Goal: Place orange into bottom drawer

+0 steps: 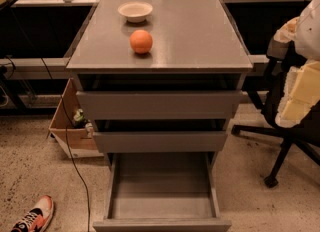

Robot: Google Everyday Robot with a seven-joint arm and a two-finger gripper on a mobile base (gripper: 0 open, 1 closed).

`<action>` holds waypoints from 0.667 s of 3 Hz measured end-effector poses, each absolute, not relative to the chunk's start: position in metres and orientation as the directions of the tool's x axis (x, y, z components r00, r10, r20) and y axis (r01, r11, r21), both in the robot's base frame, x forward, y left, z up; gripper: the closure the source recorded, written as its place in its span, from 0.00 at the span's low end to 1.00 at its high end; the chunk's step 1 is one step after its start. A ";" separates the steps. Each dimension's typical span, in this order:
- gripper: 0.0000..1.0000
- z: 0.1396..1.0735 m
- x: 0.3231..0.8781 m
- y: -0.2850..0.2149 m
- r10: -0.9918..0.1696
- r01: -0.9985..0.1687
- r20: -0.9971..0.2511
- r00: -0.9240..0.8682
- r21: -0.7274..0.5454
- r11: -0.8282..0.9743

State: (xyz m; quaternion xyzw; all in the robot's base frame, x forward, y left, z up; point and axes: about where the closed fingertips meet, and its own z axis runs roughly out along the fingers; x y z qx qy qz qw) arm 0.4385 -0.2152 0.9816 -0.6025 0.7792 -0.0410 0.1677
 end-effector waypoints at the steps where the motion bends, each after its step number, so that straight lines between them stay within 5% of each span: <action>1: 0.00 0.982 0.438 -0.215 -0.953 -0.925 -0.212 -0.218 -0.266 0.271; 2: 0.00 0.987 0.457 -0.209 -0.959 -0.928 -0.207 -0.195 -0.277 0.248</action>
Offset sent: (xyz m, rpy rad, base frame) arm 0.0465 0.0142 0.0095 -0.0197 -0.0033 0.0597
